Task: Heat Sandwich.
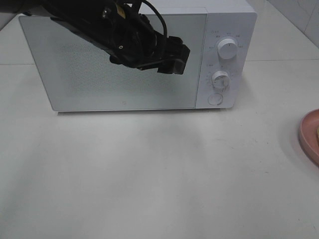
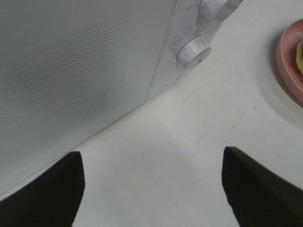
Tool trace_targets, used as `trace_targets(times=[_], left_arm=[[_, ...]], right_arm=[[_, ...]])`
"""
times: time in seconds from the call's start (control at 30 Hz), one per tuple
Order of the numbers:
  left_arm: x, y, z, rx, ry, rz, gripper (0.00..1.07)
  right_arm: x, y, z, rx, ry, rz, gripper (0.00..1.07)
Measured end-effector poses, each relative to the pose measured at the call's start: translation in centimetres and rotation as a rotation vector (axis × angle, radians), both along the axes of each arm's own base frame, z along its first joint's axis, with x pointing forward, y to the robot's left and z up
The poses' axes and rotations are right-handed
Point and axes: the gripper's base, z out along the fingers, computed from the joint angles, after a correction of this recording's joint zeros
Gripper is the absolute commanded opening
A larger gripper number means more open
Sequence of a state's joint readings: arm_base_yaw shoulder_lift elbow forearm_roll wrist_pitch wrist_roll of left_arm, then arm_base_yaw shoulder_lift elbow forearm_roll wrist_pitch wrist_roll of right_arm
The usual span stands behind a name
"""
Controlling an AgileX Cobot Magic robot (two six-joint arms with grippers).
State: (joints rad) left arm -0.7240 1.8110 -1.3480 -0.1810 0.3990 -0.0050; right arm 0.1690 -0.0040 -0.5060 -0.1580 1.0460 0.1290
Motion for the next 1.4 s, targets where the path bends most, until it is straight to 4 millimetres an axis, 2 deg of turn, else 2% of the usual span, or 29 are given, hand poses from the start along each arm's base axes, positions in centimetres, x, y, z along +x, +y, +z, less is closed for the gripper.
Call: trace_targets(times=[0.5, 0.83, 0.93, 1.0, 1.03, 1.1, 1.17, 1.2, 1.27, 1.3, 1.4], left_arm=[[-2.0, 1.6, 1.5, 0.099, 0.106, -0.025, 0.76], [-4.7, 5.0, 1.2, 0.169, 0.119, 0.051, 0.76], [-5.2, 6.8, 1.6, 0.162, 0.143, 0.116, 0.76], [-5.2, 7.4, 1.6, 0.166, 0.152, 0.131, 0.76], [-4.9, 8.8, 1.8, 0.174, 0.166, 0.172, 0.76], [-4.6, 10.3, 2.1, 0.182, 0.183, 0.214, 0.76], [-4.6, 10.8, 2.3, 0.188, 0.187, 0.227, 0.76], [-4.3, 12.3, 2.8, 0.198, 0.188, 0.258, 0.76], [-4.3, 13.6, 3.5, 0.203, 0.186, 0.285, 0.76], [-4.3, 13.6, 3.5, 0.203, 0.186, 0.285, 0.76], [-4.2, 16.4, 4.6, 0.210, 0.186, 0.350, 0.76]], right_arm=[[0.0, 0.0, 0.0, 0.000, 0.000, 0.000, 0.76], [0.0, 0.0, 0.0, 0.000, 0.000, 0.000, 0.76], [0.0, 0.0, 0.0, 0.000, 0.000, 0.000, 0.76], [0.0, 0.0, 0.0, 0.000, 0.000, 0.000, 0.76], [0.0, 0.0, 0.0, 0.000, 0.000, 0.000, 0.76], [0.0, 0.0, 0.0, 0.000, 0.000, 0.000, 0.76], [0.0, 0.0, 0.0, 0.000, 0.000, 0.000, 0.76], [0.0, 0.0, 0.0, 0.000, 0.000, 0.000, 0.76], [0.0, 0.0, 0.0, 0.000, 0.000, 0.000, 0.76], [0.0, 0.0, 0.0, 0.000, 0.000, 0.000, 0.76], [0.0, 0.0, 0.0, 0.000, 0.000, 0.000, 0.76]])
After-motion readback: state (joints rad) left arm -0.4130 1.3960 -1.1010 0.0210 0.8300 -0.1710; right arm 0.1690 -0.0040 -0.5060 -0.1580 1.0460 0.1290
